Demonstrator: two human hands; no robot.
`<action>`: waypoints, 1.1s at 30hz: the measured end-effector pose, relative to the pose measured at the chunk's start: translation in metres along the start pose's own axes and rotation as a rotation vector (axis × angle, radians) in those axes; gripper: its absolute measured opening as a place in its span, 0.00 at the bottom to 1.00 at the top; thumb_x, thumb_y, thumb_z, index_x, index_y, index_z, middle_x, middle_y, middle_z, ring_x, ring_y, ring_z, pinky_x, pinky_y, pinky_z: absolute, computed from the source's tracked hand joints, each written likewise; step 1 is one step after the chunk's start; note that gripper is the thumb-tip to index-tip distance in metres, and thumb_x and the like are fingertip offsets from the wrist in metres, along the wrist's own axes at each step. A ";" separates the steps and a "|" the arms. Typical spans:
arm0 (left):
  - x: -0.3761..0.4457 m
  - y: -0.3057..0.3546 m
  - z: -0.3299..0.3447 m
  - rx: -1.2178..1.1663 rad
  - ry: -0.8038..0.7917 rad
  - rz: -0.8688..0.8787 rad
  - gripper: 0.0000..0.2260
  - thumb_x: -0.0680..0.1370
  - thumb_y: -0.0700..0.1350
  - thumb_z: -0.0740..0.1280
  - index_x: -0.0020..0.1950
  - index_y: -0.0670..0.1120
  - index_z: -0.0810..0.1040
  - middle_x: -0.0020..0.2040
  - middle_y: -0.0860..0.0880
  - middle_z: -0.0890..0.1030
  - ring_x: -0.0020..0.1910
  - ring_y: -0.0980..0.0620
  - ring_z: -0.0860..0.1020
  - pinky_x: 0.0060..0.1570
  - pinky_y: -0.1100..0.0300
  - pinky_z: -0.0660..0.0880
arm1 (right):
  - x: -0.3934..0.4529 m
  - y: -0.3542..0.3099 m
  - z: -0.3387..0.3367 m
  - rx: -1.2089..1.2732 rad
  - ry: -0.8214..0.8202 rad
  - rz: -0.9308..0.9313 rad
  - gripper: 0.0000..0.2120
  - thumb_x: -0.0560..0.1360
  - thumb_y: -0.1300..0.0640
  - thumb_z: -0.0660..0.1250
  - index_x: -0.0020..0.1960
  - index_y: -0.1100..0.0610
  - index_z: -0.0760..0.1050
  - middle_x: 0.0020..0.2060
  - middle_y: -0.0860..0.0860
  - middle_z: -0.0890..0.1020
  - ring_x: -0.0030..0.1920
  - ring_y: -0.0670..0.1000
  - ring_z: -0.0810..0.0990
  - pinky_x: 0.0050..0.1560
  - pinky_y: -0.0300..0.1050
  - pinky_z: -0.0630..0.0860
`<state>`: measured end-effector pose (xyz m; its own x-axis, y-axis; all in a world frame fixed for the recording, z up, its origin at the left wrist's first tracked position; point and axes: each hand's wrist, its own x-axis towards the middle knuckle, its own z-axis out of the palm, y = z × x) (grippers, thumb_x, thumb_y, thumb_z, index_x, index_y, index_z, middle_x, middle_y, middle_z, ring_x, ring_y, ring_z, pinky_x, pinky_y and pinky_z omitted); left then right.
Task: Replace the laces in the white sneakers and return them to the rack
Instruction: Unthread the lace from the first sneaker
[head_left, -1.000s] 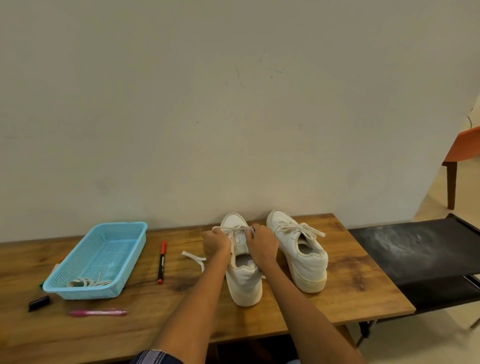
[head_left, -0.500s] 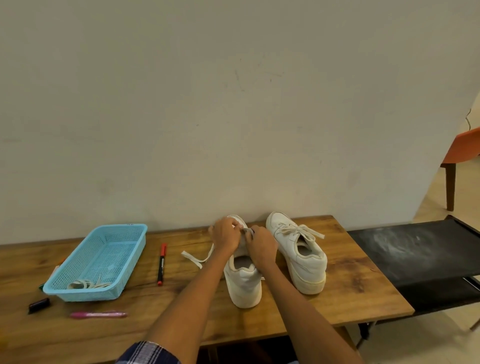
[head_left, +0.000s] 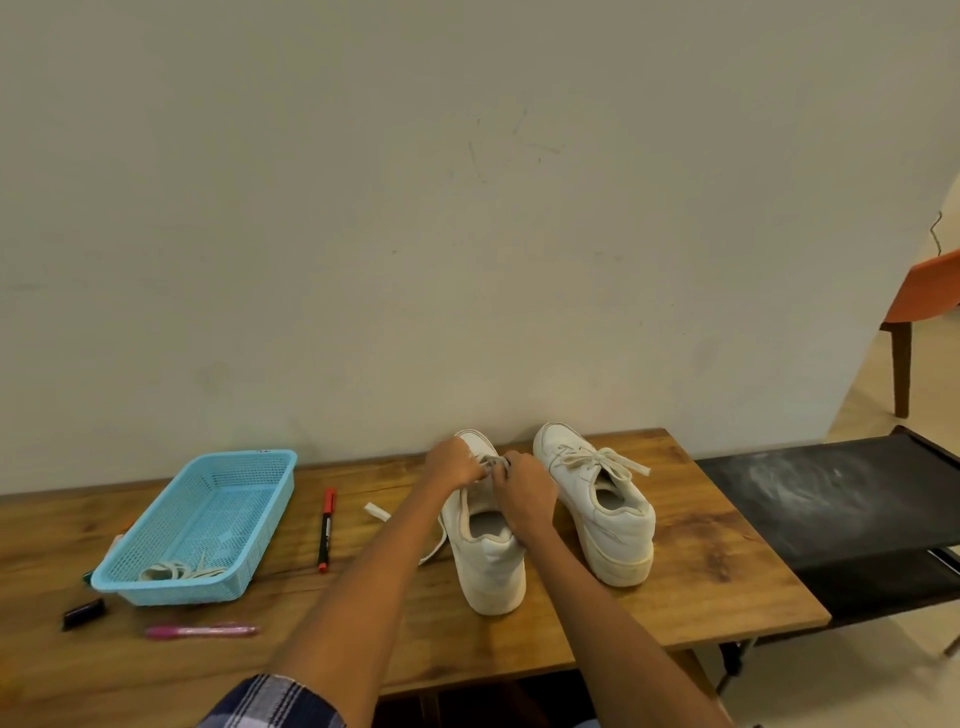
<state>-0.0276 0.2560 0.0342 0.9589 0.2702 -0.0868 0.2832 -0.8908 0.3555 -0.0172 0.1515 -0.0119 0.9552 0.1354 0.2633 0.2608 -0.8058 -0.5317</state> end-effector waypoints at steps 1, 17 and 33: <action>-0.001 0.005 0.001 0.061 0.001 -0.008 0.14 0.78 0.48 0.63 0.55 0.39 0.78 0.55 0.41 0.80 0.58 0.43 0.76 0.51 0.55 0.73 | 0.000 0.000 0.000 0.001 0.000 0.000 0.14 0.80 0.52 0.55 0.48 0.59 0.76 0.45 0.54 0.80 0.40 0.48 0.72 0.40 0.40 0.66; -0.008 0.004 0.003 -0.449 0.238 -0.154 0.14 0.78 0.44 0.62 0.61 0.39 0.70 0.57 0.42 0.77 0.56 0.43 0.76 0.47 0.57 0.69 | -0.002 0.000 -0.002 -0.029 0.010 -0.008 0.14 0.81 0.52 0.55 0.50 0.59 0.75 0.46 0.54 0.80 0.41 0.48 0.73 0.39 0.40 0.65; -0.004 0.005 -0.005 -1.300 0.442 -0.376 0.08 0.81 0.41 0.54 0.53 0.40 0.71 0.41 0.44 0.73 0.31 0.52 0.68 0.23 0.67 0.65 | -0.003 0.000 -0.004 -0.026 0.000 -0.018 0.15 0.81 0.51 0.54 0.49 0.59 0.75 0.45 0.54 0.79 0.41 0.49 0.73 0.39 0.40 0.65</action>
<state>-0.0302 0.2522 0.0405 0.6787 0.7169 -0.1593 0.0655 0.1569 0.9854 -0.0207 0.1490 -0.0094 0.9504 0.1496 0.2728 0.2740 -0.8178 -0.5060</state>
